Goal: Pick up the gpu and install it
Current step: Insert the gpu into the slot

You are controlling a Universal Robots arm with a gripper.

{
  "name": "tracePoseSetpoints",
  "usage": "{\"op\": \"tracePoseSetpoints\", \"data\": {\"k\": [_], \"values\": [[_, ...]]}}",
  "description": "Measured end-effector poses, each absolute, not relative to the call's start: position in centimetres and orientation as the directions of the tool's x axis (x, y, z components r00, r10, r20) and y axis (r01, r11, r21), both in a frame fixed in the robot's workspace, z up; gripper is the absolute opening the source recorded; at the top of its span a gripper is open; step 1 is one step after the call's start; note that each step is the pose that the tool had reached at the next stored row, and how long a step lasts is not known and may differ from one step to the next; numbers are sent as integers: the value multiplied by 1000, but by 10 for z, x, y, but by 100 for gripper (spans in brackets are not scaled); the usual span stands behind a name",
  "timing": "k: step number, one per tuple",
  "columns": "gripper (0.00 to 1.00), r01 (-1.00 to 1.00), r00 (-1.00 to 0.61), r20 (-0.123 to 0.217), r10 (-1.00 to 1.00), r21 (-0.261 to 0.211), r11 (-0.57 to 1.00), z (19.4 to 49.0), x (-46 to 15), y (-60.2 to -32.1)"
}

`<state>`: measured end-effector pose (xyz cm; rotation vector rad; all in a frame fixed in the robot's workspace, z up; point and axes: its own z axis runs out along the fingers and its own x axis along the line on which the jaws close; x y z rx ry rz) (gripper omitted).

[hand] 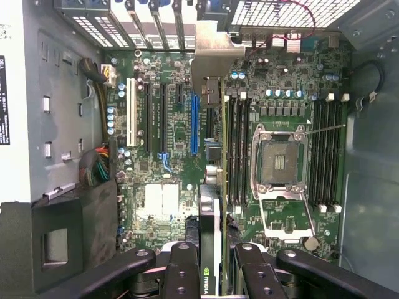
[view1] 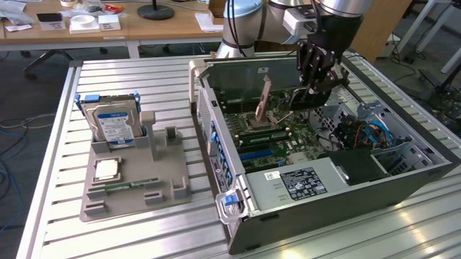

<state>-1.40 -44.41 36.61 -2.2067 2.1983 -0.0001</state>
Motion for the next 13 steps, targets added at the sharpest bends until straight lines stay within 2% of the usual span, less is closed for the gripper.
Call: {"op": "tracePoseSetpoints", "data": {"k": [13], "values": [[27, -1000, 3, -19, -1000, -19, -3, 364, -14, -444]]}}
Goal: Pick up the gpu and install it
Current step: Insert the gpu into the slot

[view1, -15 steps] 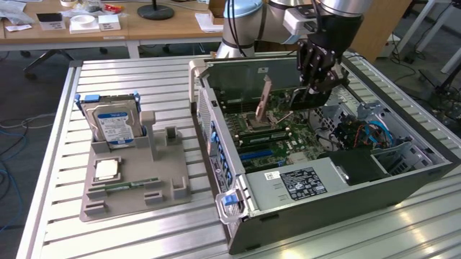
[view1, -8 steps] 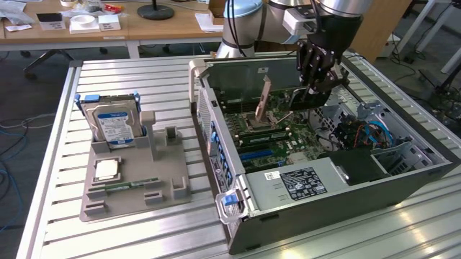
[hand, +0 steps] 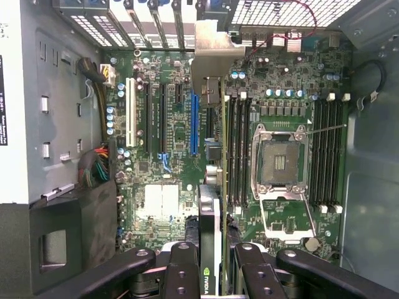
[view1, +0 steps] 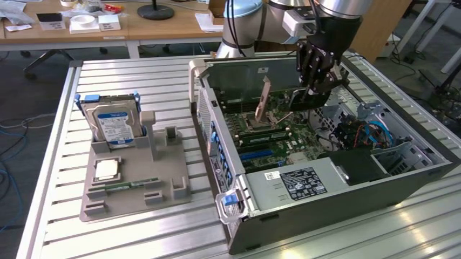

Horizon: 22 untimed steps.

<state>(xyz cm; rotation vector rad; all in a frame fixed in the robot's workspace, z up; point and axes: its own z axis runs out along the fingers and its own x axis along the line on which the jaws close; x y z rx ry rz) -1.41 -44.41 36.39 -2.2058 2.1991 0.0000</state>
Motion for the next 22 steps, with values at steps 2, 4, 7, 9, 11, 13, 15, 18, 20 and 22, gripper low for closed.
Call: {"op": "tracePoseSetpoints", "data": {"k": [2, 4, 7, 9, 11, 13, 15, 18, 20, 22], "values": [[27, -1000, 3, -19, -1000, -19, -3, 364, -14, -444], [27, -1000, 3, -19, -1000, -19, -3, 364, -14, -444], [27, -1000, 3, -19, -1000, -19, -3, 362, -14, -444], [27, -1000, 3, -19, -1000, -19, -3, 361, -14, -444], [27, -1000, 3, -19, -1000, -19, -3, 361, -14, -444], [27, -1000, 3, -19, -1000, -19, -3, 361, -14, -444], [27, -1000, 3, -19, -1000, -19, -3, 361, -14, -444], [27, -1000, 3, -19, -1000, -19, -3, 360, -14, -444], [27, -1000, 3, -19, -1000, -19, -3, 359, -14, -444], [27, -1000, 3, -19, -1000, -19, -3, 359, -14, -444]]}}
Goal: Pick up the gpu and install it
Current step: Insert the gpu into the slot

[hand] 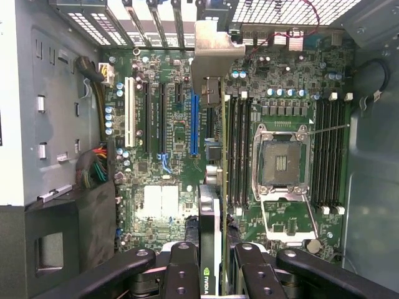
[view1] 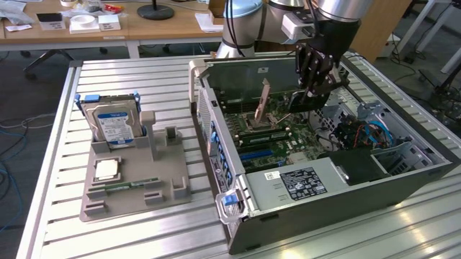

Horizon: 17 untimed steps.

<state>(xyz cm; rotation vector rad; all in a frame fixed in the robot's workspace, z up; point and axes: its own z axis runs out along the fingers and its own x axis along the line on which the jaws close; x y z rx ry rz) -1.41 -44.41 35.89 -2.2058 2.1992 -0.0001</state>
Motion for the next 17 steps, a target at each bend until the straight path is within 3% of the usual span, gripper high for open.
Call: {"op": "tracePoseSetpoints", "data": {"k": [17], "values": [[27, -1000, 3, -19, -1000, -19, -3, 357, -14, -444]]}}
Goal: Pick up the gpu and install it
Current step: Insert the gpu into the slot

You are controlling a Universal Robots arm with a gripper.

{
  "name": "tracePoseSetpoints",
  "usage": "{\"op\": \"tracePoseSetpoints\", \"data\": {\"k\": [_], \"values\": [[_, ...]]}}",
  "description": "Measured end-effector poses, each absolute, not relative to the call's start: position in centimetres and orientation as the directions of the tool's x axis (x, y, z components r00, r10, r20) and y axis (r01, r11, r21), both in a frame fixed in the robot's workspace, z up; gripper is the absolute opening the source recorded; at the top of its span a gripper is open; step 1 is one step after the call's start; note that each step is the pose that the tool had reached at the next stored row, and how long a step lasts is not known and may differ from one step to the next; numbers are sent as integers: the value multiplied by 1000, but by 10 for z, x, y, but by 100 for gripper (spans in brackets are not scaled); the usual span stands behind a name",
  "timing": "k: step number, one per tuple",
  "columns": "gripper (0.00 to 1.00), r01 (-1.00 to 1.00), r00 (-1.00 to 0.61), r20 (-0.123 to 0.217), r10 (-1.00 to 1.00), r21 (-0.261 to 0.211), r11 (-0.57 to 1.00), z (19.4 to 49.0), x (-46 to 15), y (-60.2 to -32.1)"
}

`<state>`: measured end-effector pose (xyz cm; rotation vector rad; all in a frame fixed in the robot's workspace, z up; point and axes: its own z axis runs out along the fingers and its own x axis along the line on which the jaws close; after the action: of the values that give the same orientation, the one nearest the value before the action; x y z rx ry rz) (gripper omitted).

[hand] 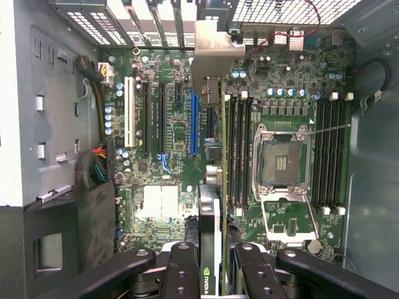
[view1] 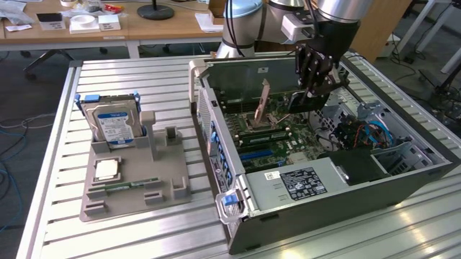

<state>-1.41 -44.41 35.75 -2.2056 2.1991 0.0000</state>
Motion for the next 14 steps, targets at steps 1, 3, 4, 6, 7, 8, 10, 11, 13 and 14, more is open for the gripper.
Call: {"op": "tracePoseSetpoints", "data": {"k": [1, 3, 4, 6, 7, 8, 10, 11, 13, 14], "values": [[27, -1000, 3, -19, -1000, -19, -3, 357, -14, -444], [27, -1000, 3, -19, -1000, -19, -3, 357, -14, -444], [27, -1000, 3, -19, -1000, -19, -3, 357, -14, -444], [27, -1000, 3, -19, -1000, -19, -3, 357, -14, -444], [27, -1000, 3, -19, -1000, -19, -3, 357, -14, -444], [27, -1000, 3, -19, -1000, -19, -3, 357, -14, -444], [27, -1000, 3, -19, -1000, -19, -3, 356, -14, -444], [27, -1000, 3, -19, -1000, -19, -3, 356, -14, -444], [27, -1000, 3, -19, -1000, -19, -3, 355, -14, -444], [27, -1000, 3, -19, -1000, -19, -3, 355, -14, -444]]}}
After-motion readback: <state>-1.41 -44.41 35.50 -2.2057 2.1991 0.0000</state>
